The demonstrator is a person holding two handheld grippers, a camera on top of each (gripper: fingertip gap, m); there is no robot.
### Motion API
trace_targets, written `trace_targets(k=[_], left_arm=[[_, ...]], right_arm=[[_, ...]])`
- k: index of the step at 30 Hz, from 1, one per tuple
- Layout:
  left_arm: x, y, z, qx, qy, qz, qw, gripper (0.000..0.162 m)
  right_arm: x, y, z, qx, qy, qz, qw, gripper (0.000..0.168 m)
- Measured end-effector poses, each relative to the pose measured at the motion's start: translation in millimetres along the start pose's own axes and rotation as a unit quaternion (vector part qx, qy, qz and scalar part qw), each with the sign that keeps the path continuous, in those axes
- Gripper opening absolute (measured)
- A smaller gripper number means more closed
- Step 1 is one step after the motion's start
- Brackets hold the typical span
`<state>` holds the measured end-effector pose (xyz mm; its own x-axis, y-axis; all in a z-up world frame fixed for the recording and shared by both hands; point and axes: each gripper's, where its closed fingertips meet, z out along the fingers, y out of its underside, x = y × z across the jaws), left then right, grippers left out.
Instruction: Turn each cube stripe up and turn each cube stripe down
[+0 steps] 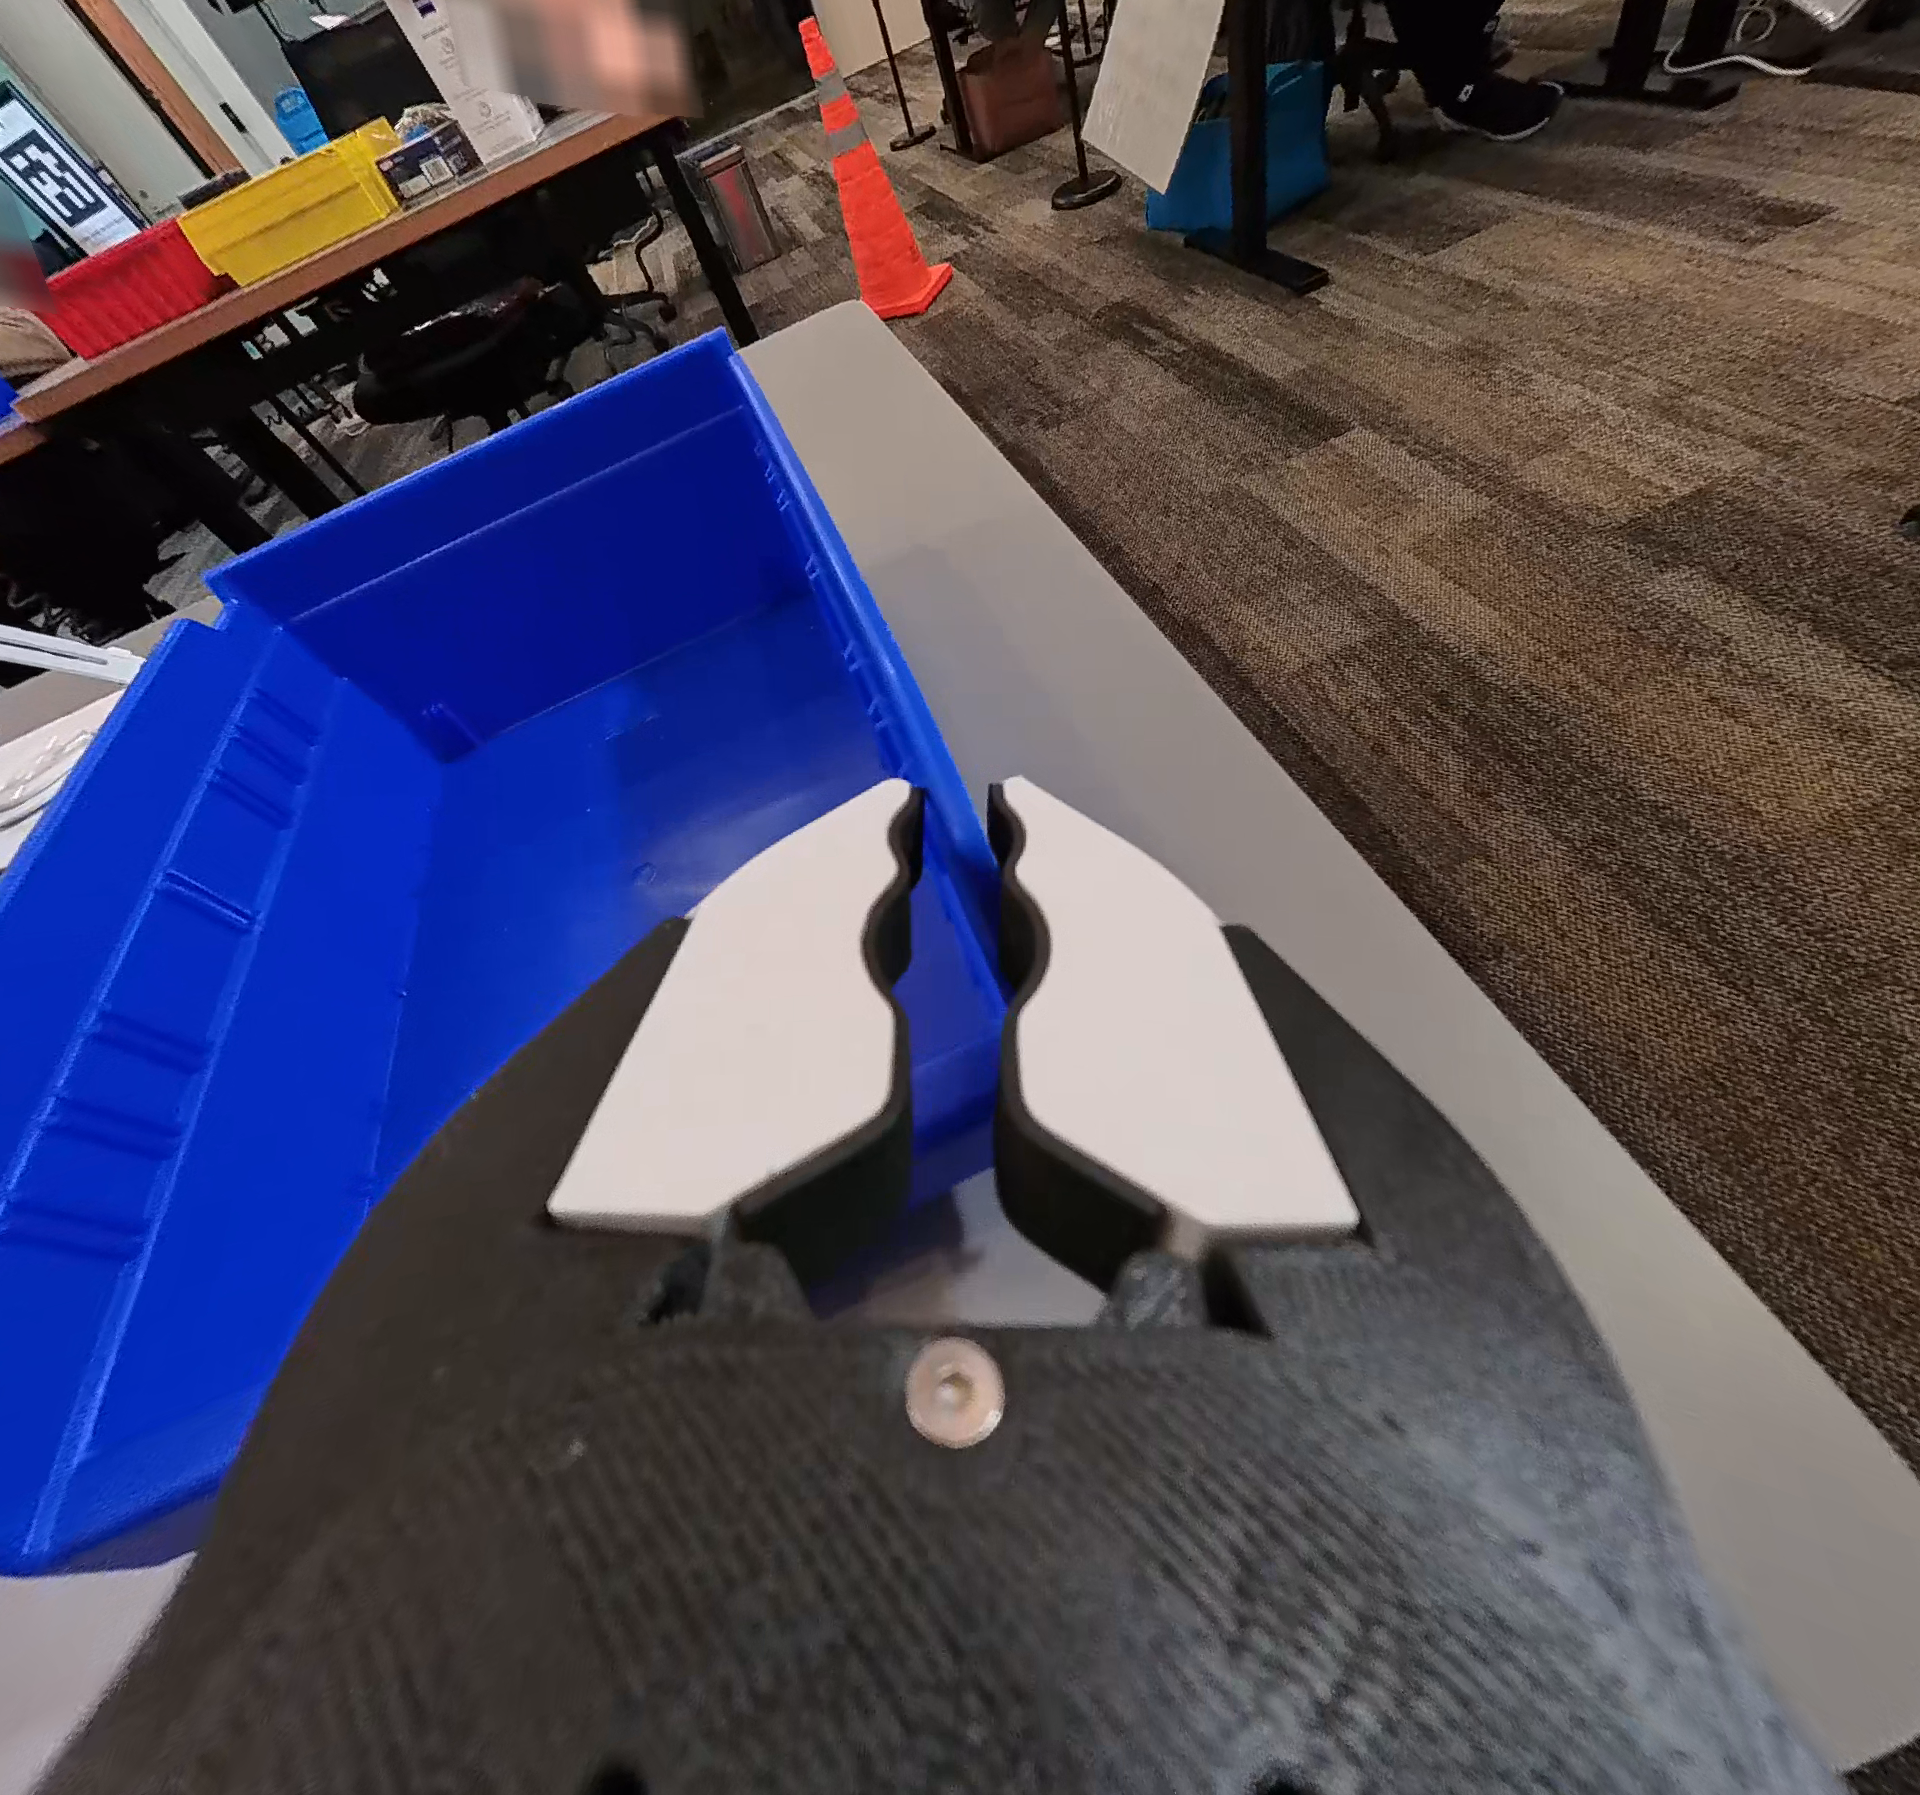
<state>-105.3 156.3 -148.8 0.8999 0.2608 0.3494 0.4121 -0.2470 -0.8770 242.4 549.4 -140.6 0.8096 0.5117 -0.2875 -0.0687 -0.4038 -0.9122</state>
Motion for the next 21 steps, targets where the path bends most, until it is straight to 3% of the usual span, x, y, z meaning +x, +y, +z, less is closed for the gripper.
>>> trace_targets(k=[21], left_arm=[[-2.6, 1.7, 1.9, -0.008, 0.000, -0.001, 1.000, 0.049]], right_arm=[[0.3, 0.2, -0.7, -0.001, 0.003, 0.000, 1.000, 0.012]])
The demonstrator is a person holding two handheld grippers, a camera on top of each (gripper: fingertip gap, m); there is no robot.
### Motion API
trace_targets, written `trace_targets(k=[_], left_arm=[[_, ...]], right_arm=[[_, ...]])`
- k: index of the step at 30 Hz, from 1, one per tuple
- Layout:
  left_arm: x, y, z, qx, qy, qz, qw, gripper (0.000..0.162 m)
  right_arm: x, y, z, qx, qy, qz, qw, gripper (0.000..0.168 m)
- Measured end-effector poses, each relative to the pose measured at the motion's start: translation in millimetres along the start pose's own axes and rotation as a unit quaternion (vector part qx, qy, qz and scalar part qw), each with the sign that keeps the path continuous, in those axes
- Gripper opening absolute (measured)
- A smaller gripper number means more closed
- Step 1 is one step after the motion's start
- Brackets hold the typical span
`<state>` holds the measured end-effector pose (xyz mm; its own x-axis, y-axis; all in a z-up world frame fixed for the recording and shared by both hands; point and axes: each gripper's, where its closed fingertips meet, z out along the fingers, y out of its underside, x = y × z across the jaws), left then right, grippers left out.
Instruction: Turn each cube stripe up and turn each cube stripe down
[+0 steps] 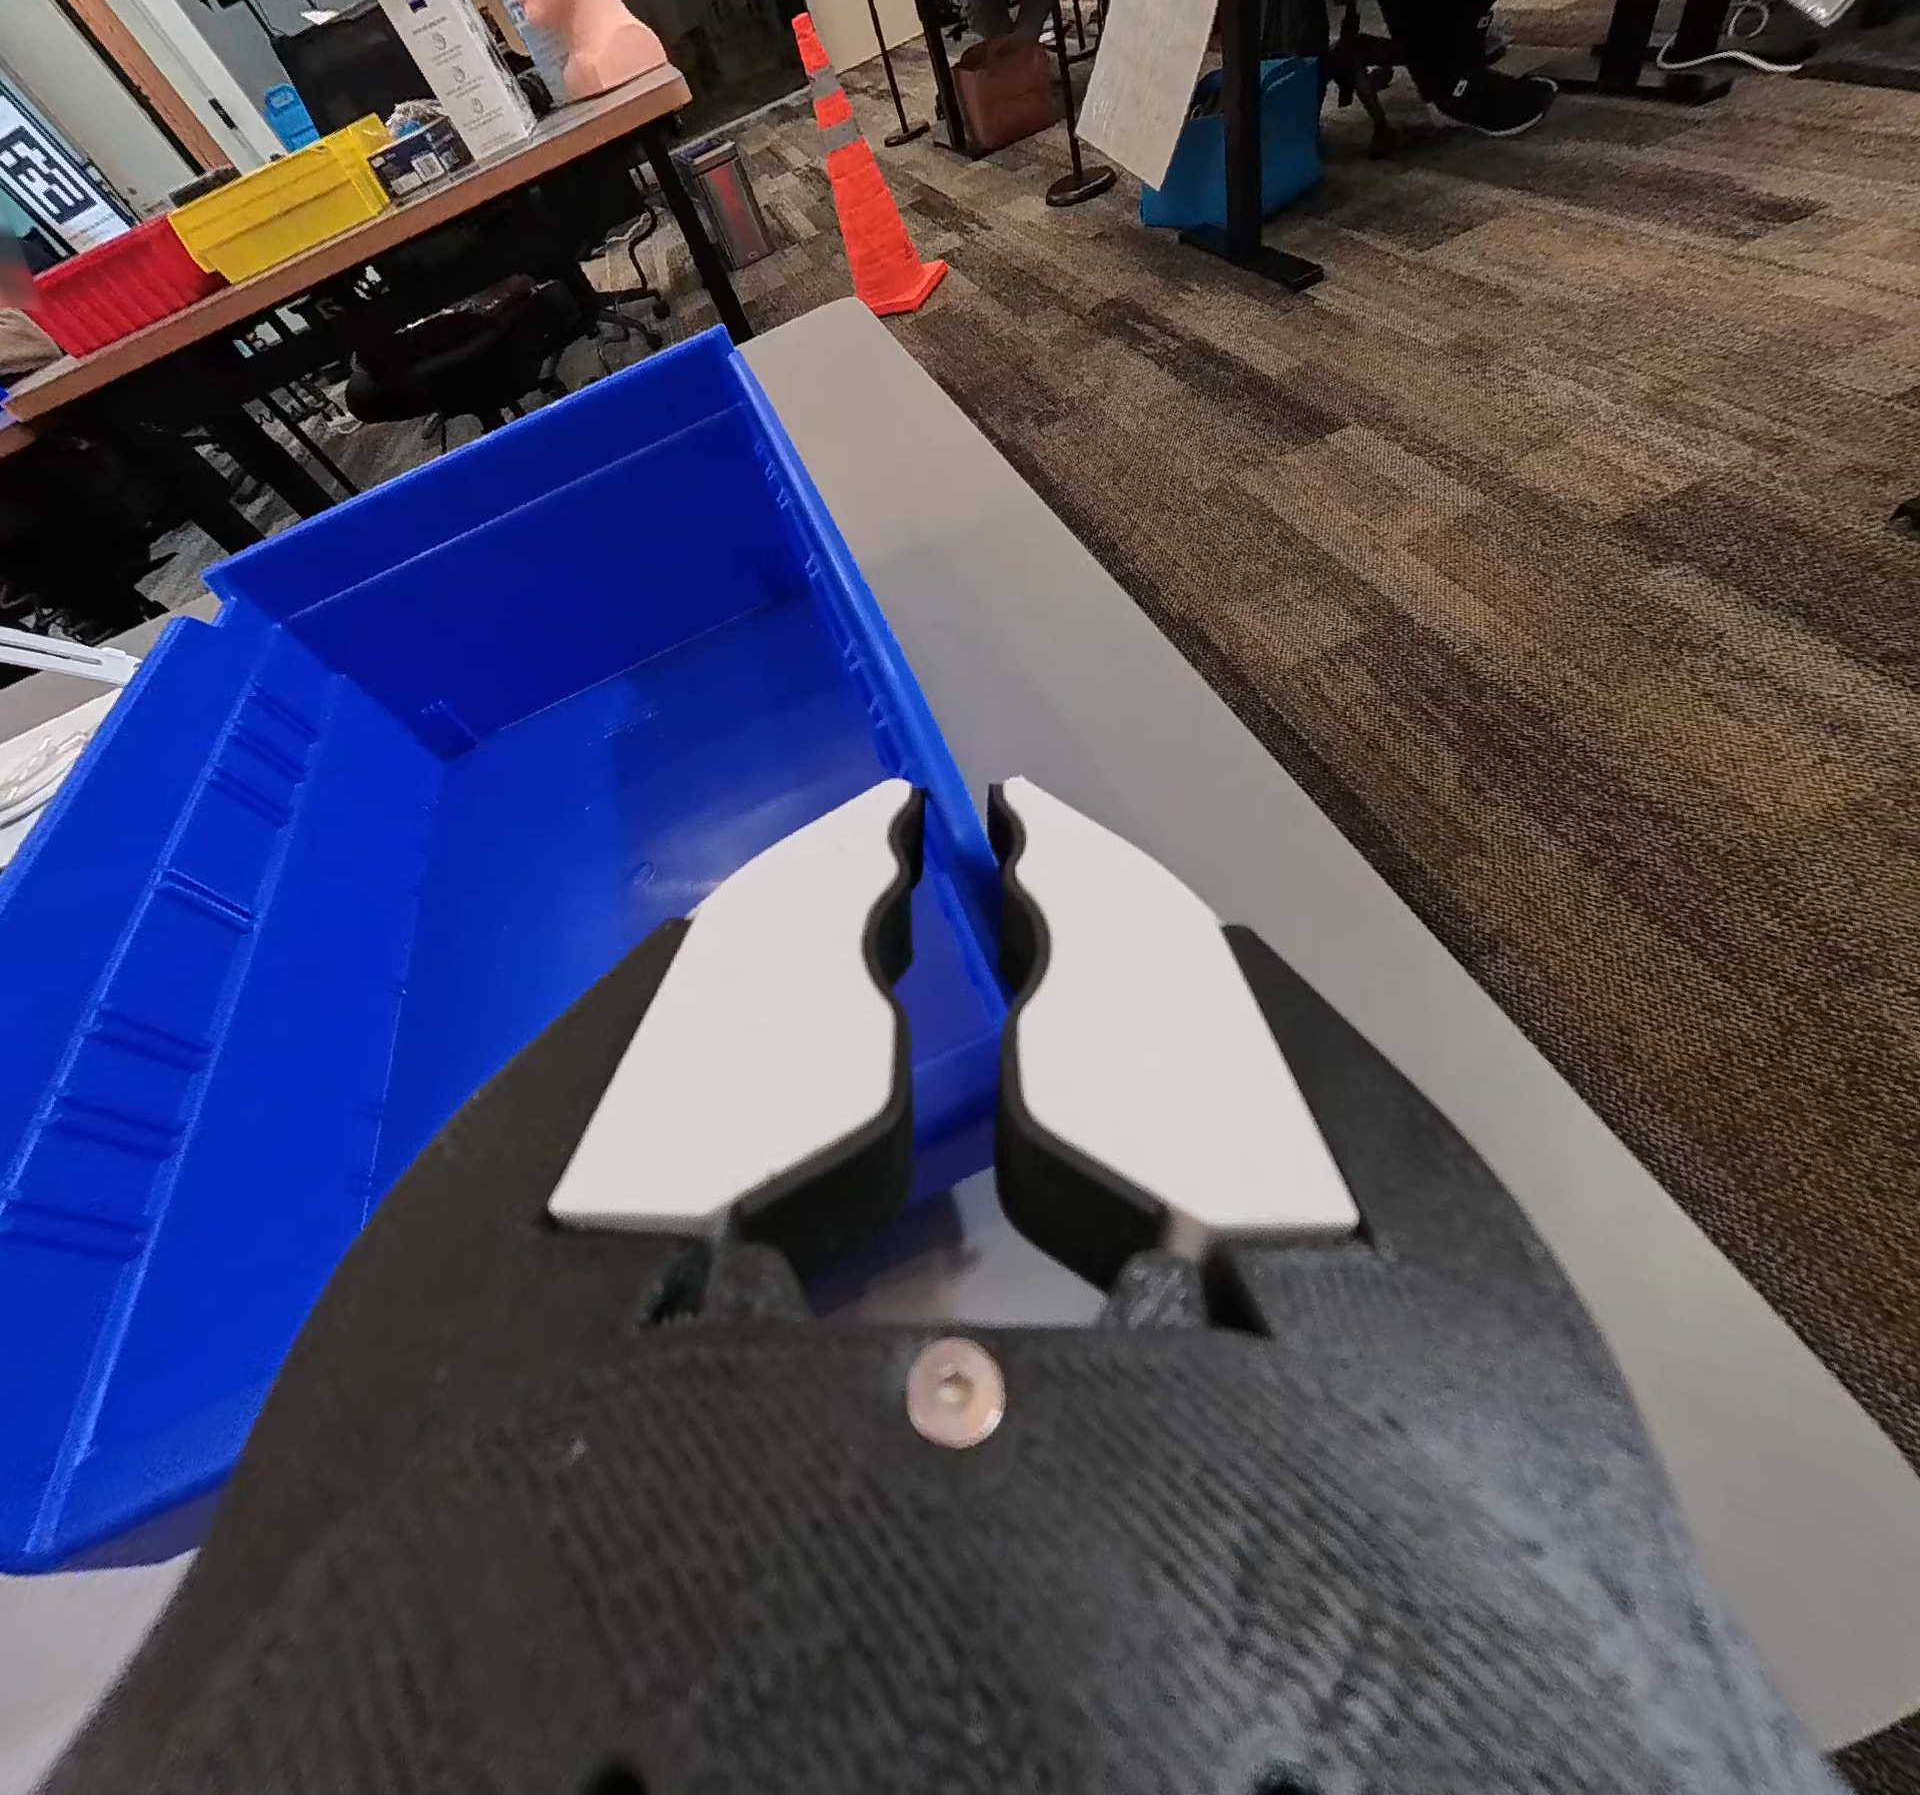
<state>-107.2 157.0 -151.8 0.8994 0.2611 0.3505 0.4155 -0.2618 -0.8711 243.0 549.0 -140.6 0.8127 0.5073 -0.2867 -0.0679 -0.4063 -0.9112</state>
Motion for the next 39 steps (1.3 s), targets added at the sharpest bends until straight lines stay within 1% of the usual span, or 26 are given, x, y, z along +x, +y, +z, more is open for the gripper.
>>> trace_targets(k=[39], left_arm=[[-4.3, 0.9, 0.8, -0.006, 0.001, -0.013, 1.000, 0.050]], right_arm=[[0.2, -0.6, -0.4, 0.002, 0.002, 0.004, 1.000, 0.012]])
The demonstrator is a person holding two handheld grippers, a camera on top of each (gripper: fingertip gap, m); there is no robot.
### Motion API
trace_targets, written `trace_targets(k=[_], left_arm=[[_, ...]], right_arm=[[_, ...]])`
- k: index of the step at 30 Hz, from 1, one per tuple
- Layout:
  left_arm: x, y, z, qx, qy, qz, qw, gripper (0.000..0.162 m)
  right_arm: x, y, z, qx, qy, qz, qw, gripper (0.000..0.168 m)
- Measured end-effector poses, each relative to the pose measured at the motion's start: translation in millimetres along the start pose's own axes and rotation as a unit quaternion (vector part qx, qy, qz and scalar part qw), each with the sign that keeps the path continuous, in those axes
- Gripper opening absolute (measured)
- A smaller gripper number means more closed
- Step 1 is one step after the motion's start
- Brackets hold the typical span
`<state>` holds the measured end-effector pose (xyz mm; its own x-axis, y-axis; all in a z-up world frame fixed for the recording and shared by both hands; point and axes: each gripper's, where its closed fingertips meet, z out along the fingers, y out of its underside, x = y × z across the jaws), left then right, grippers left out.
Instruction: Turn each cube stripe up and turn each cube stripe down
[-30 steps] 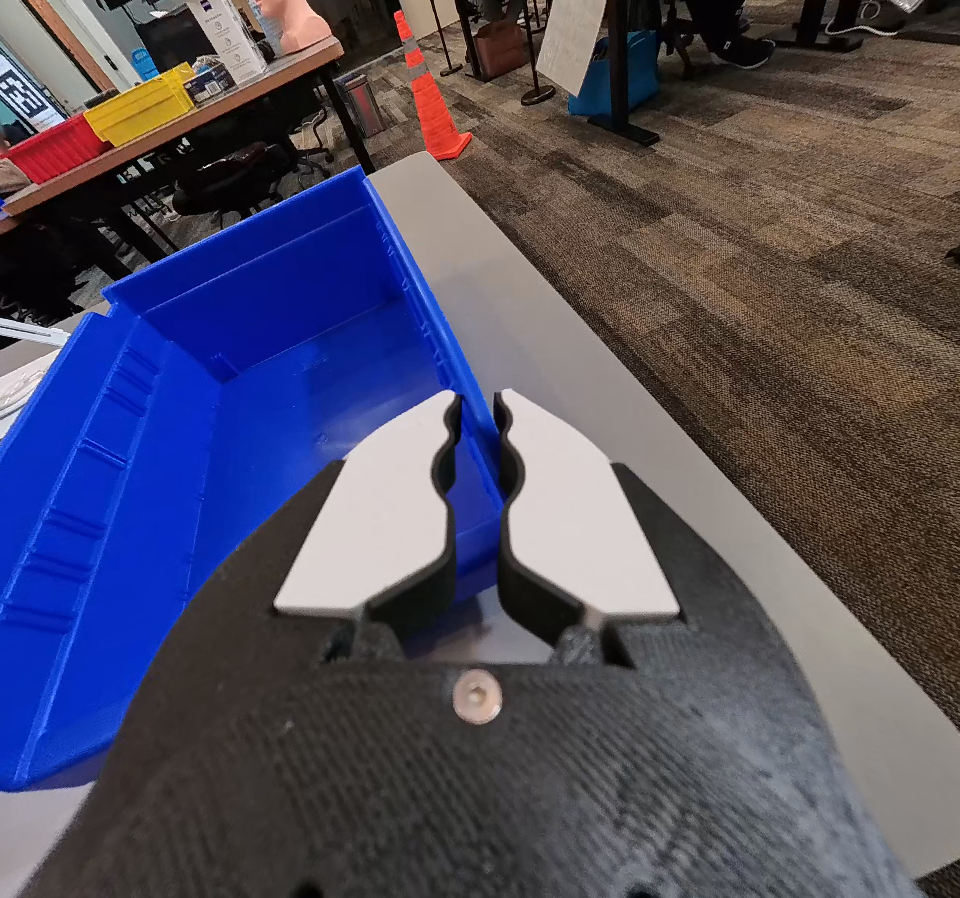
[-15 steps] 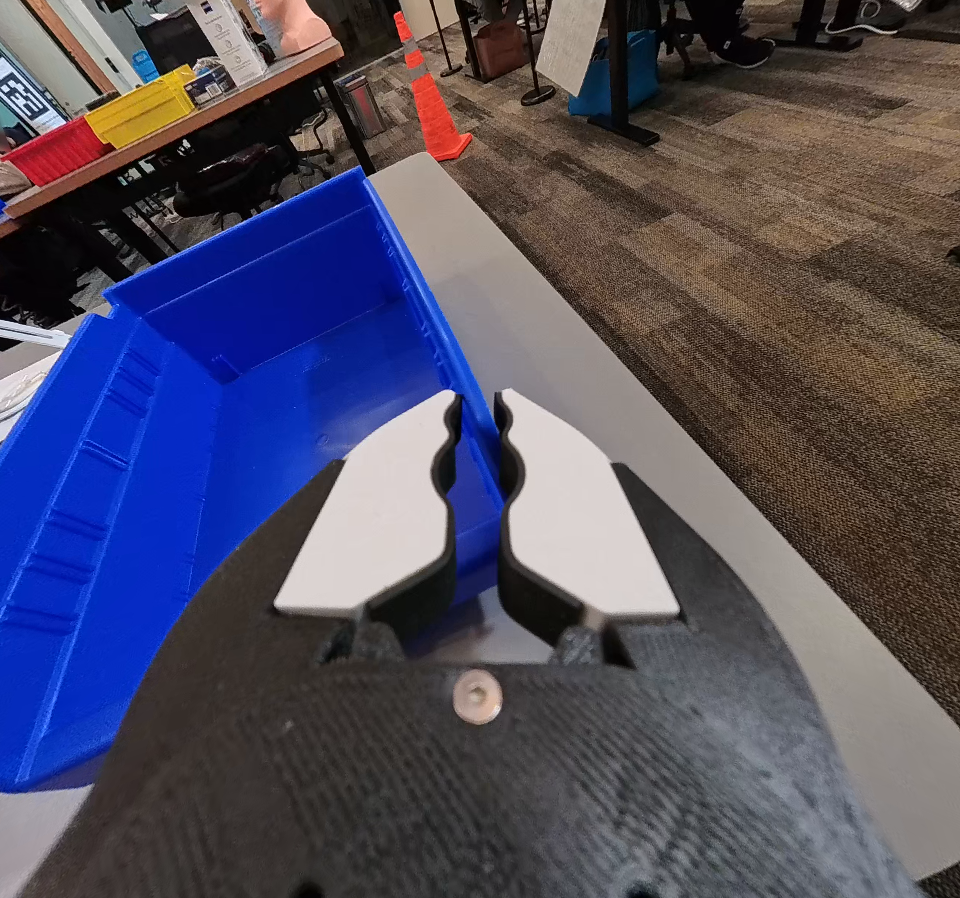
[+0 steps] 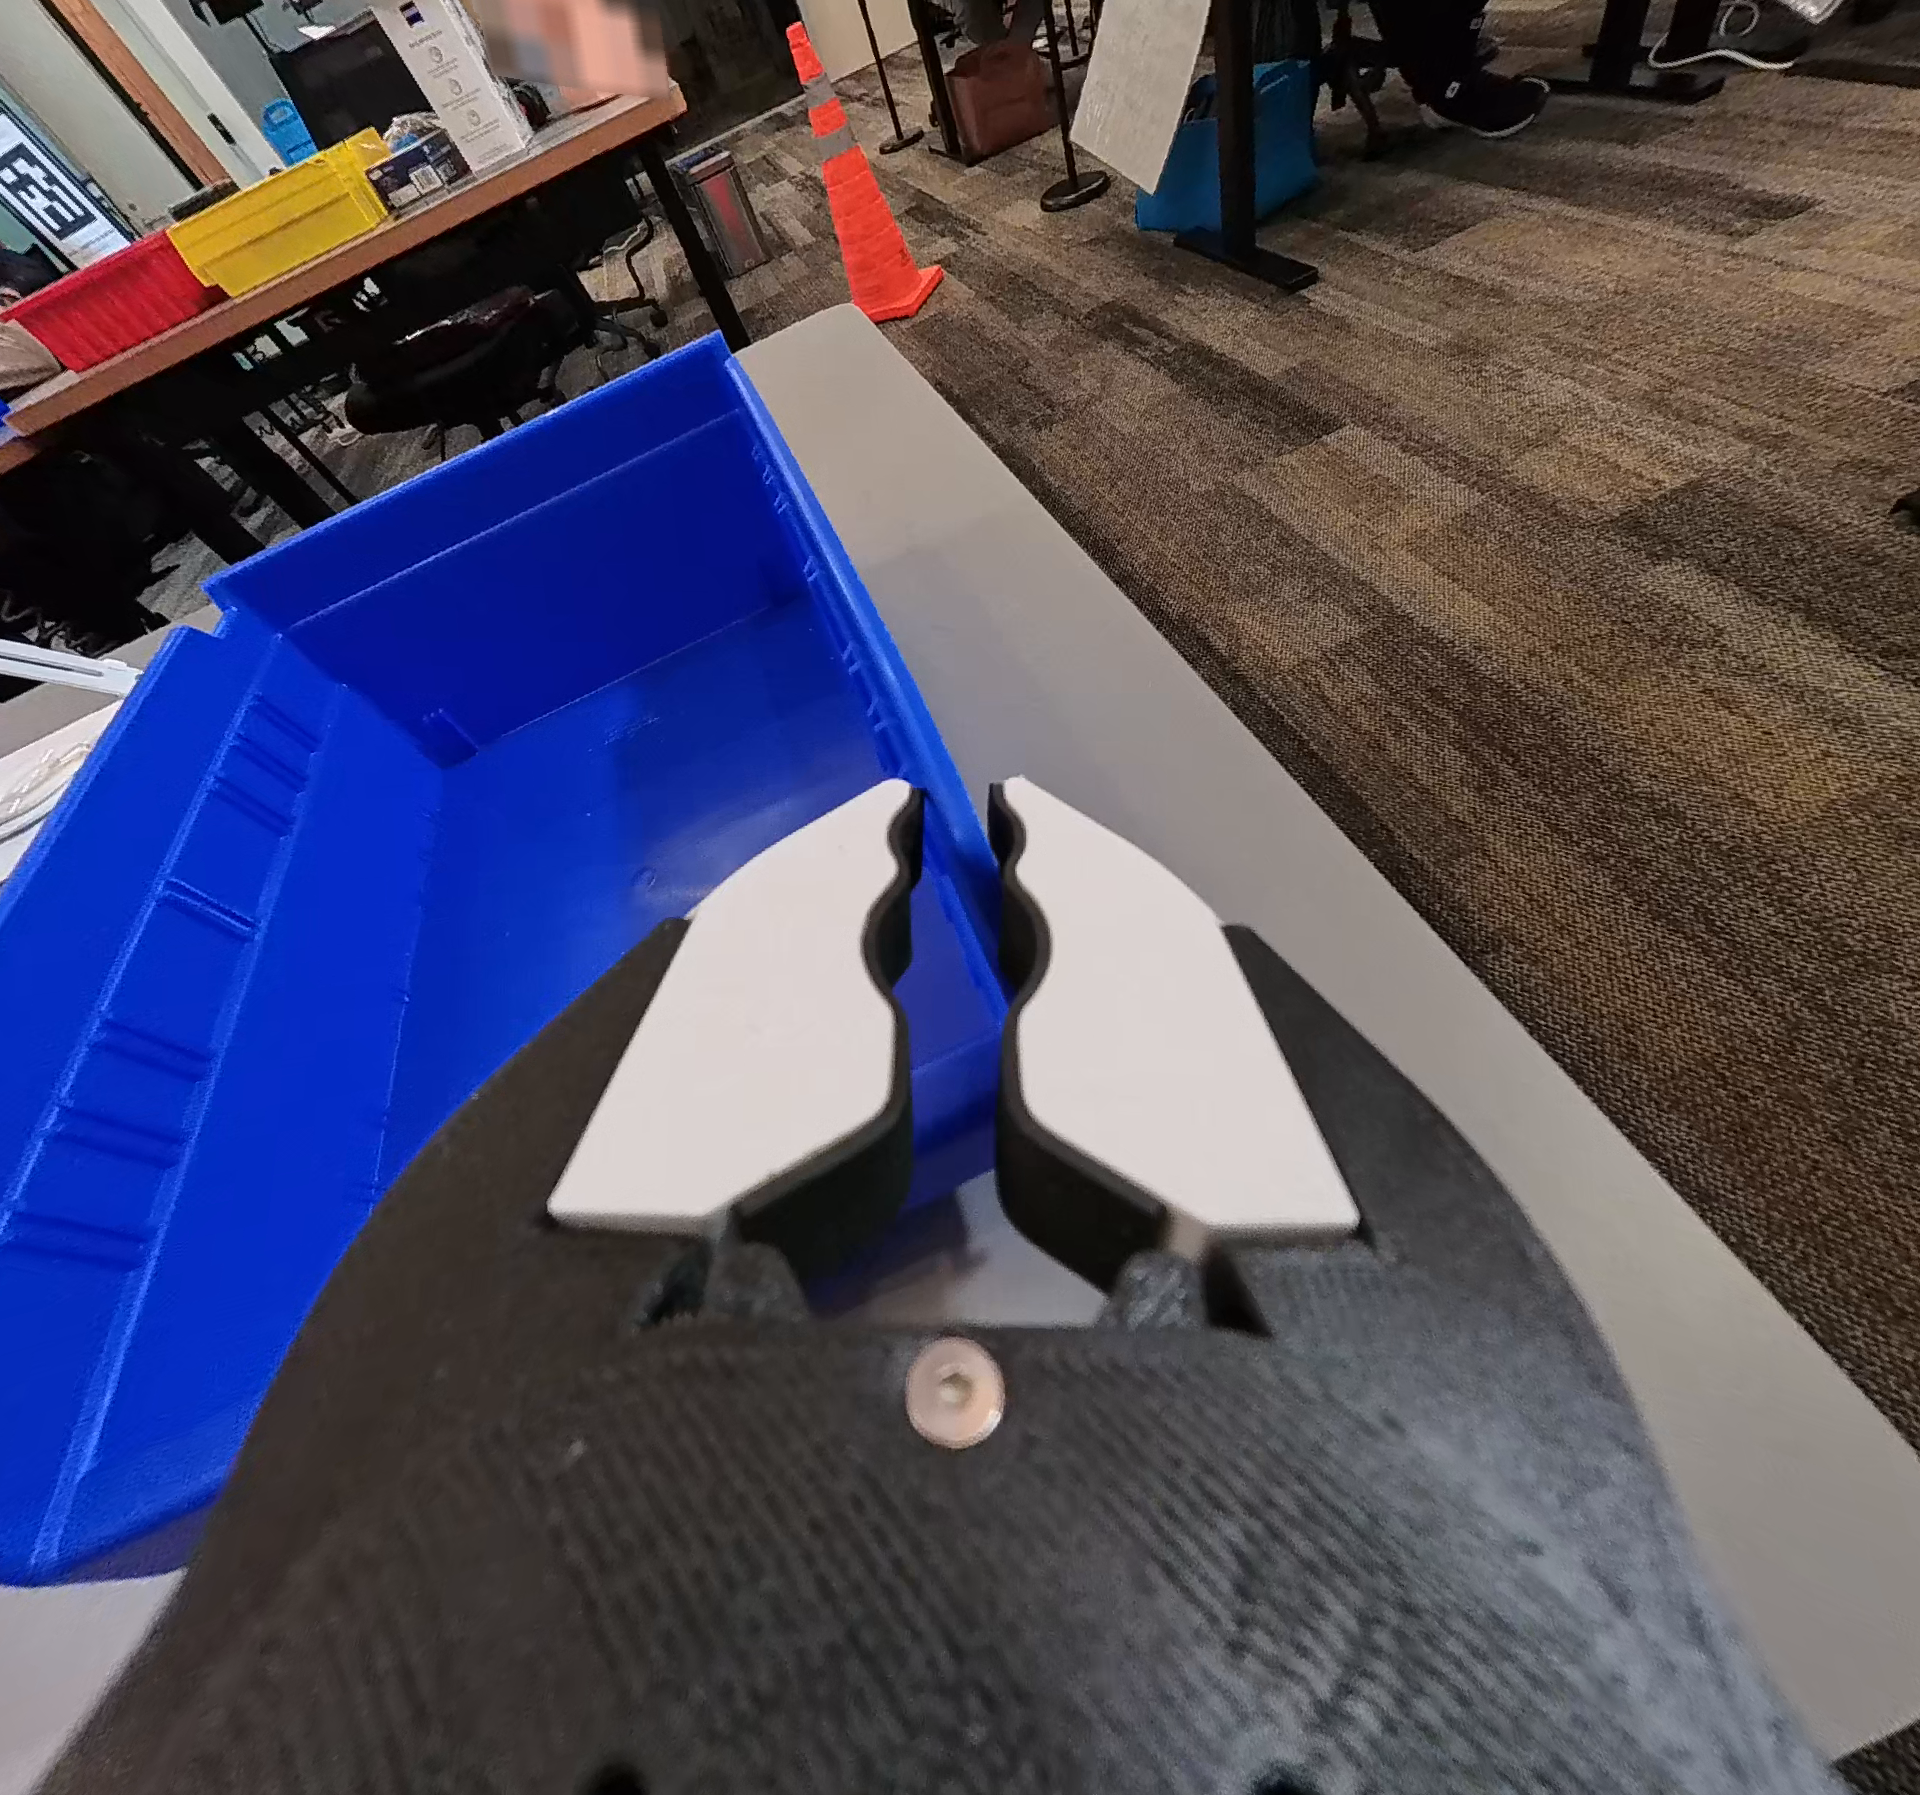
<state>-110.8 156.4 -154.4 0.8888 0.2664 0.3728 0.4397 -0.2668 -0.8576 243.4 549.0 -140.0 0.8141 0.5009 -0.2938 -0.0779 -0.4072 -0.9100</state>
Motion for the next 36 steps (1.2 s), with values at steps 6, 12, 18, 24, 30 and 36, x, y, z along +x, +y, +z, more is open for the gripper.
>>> trace_targets(k=[6, 12, 18, 24, 30, 36], left_arm=[[-2.7, -1.8, -0.9, 0.002, -0.002, -0.004, 1.000, 0.050], [-5.5, -2.8, -1.5, 0.004, -0.002, -0.015, 1.000, 0.050], [-5.9, -3.0, -1.4, 0.004, -0.001, -0.018, 1.000, 0.050], [-7.6, -3.1, -0.8, 0.004, -0.003, -0.018, 1.000, 0.050], [-9.4, -4.0, -1.1, 0.005, -0.005, -0.017, 1.000, 0.050], [-11.0, -4.6, -2.2, 0.006, -0.007, -0.018, 1.000, 0.050]], right_arm=[[0.0, 0.0, 0.1, 0.000, 0.002, -0.001, 1.000, 0.012], [-0.1, -0.1, 0.1, 0.001, 0.002, 0.001, 1.000, 0.013], [-4.8, -6.5, -5.3, -0.002, 0.015, -0.023, 1.000, 0.017], [-66.4, -63.0, -41.3, 0.149, 0.000, -0.163, 0.975, 0.030], [-187.9, -46.9, -63.6, 0.200, -0.155, -0.232, 0.939, 0.036], [-312.4, 4.1, -95.9, 0.186, -0.310, -0.221, 0.906, 0.038]])
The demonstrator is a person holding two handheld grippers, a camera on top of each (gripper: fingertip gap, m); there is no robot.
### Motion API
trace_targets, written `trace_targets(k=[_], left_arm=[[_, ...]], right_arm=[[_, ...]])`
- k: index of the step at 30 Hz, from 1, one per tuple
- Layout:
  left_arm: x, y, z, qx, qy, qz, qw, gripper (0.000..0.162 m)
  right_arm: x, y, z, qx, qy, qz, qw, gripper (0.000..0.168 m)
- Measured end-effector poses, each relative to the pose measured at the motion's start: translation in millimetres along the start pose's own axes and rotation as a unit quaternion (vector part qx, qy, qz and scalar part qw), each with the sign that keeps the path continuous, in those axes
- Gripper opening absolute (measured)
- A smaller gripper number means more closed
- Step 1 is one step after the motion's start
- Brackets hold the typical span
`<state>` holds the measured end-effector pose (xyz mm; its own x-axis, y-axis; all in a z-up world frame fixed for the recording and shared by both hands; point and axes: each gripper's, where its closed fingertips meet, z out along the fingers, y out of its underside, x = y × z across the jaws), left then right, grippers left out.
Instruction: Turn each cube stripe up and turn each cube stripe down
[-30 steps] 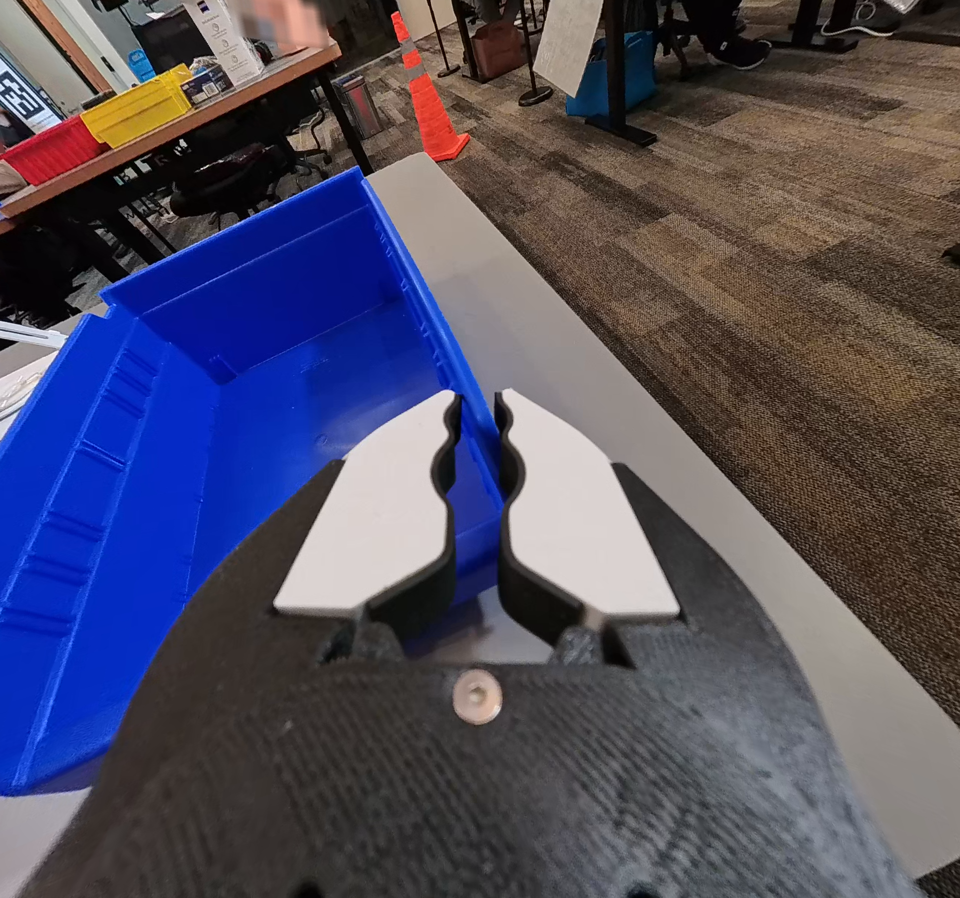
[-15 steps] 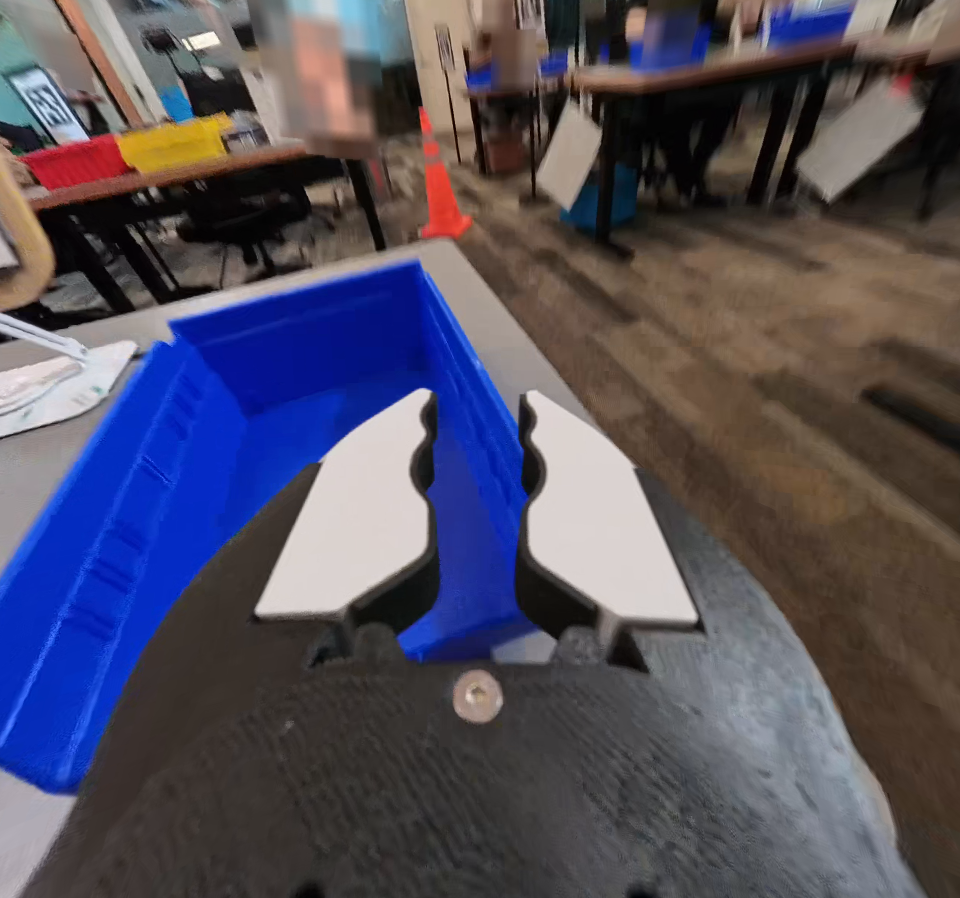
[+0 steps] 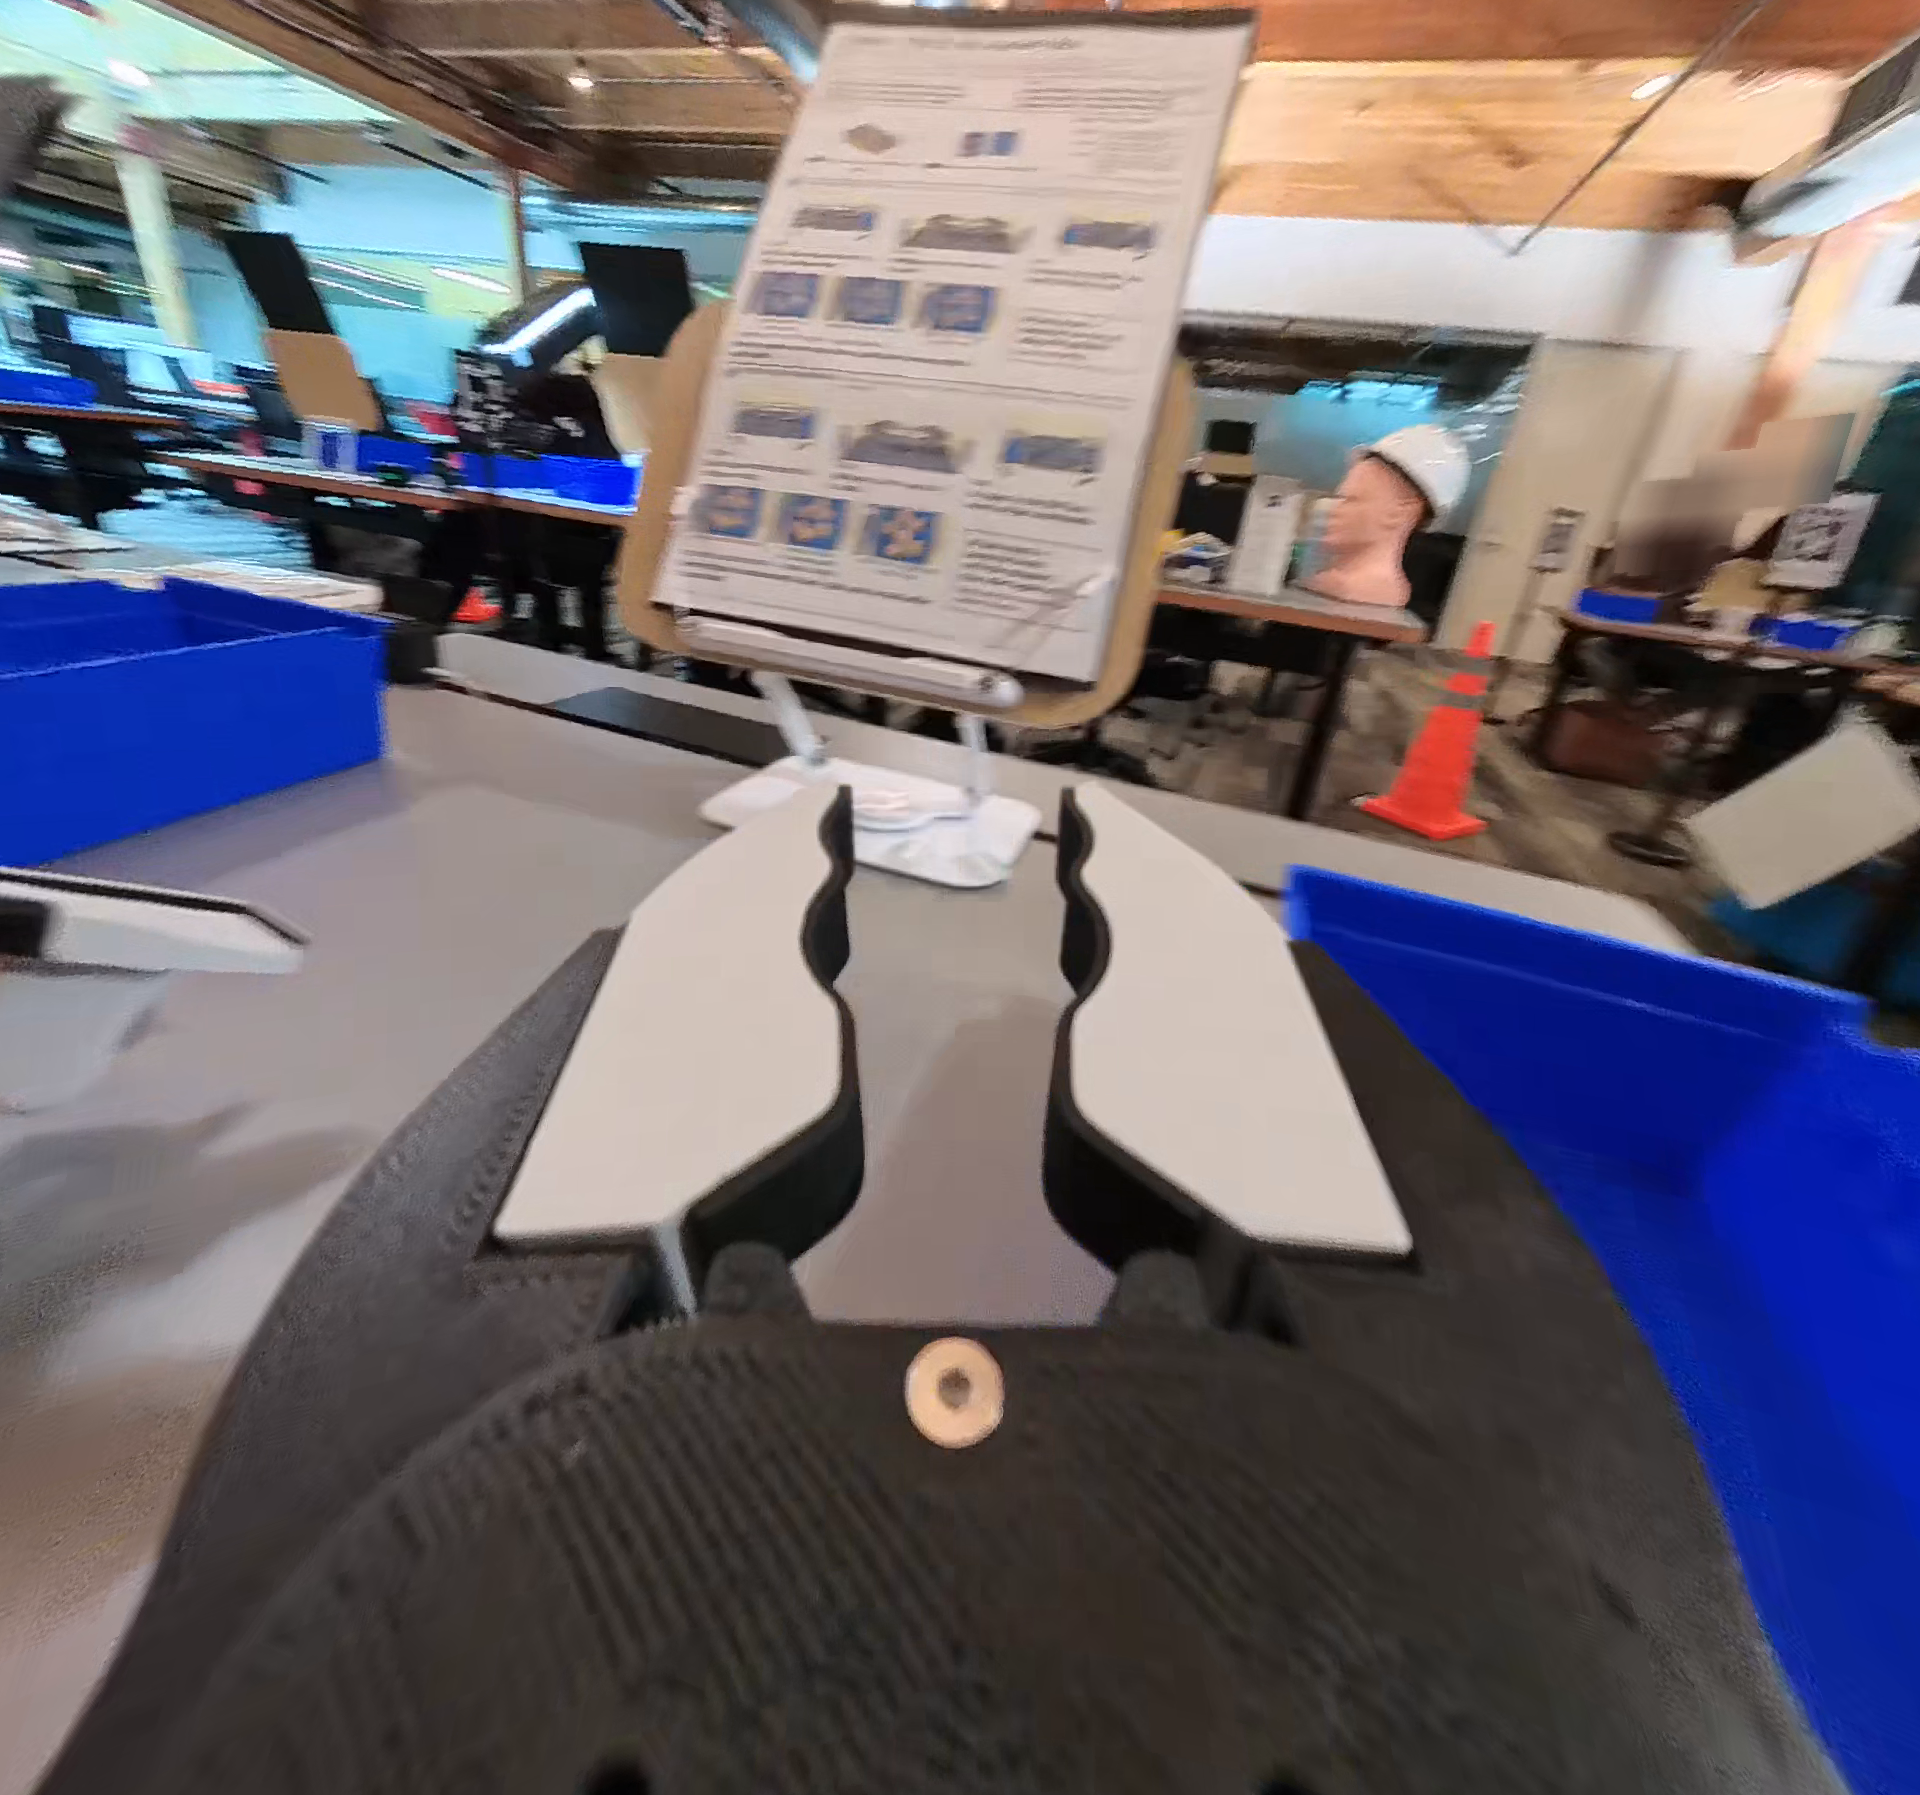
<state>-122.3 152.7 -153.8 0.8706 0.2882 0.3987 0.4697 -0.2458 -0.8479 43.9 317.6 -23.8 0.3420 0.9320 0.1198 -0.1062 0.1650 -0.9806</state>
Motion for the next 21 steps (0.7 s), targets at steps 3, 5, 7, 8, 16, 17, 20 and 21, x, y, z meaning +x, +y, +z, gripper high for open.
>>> trace_targets(k=[3, 5, 7, 8, 16, 17, 20, 21], left_arm=[[-0.8, -0.7, -0.6, 0.001, 0.000, 0.000, 1.000, 0.050], [-1.4, -0.9, -0.9, 0.001, 0.000, -0.001, 1.000, 0.050], [-2.1, -1.4, -1.1, 0.002, 0.000, -0.002, 1.000, 0.050], [-2.2, -1.7, -1.1, 0.002, 0.000, -0.003, 1.000, 0.050], [-1.4, -0.3, 0.5, -0.001, -0.001, 0.000, 1.000, 0.050], [-1.4, -0.1, 0.4, -0.001, -0.001, 0.000, 1.000, 0.050], [-1.8, -0.2, 0.1, -0.001, -0.001, 0.000, 1.000, 0.050], [-2.0, -0.1, 0.0, -0.001, -0.001, 0.000, 1.000, 0.050]], right_arm=[[-40.4, 15.0, 12.2, -0.030, -0.053, 0.030, 0.998, 0.045], [-50.6, 23.6, 15.5, -0.049, -0.067, 0.020, 0.996, 0.048], [-46.5, 28.0, 15.8, -0.053, -0.057, -0.003, 0.997, 0.046], [-41.8, 29.1, 14.9, -0.051, -0.049, -0.006, 0.997, 0.043], [-25.5, 19.9, 6.5, -0.017, -0.032, 0.002, 0.999, 0.031], [-26.0, 21.3, 7.1, -0.019, -0.033, 0.001, 0.999, 0.030], [-27.1, 23.8, 8.0, -0.025, -0.033, -0.004, 0.999, 0.022], [-27.6, 22.7, 7.4, -0.023, -0.033, -0.005, 0.999, 0.018]])
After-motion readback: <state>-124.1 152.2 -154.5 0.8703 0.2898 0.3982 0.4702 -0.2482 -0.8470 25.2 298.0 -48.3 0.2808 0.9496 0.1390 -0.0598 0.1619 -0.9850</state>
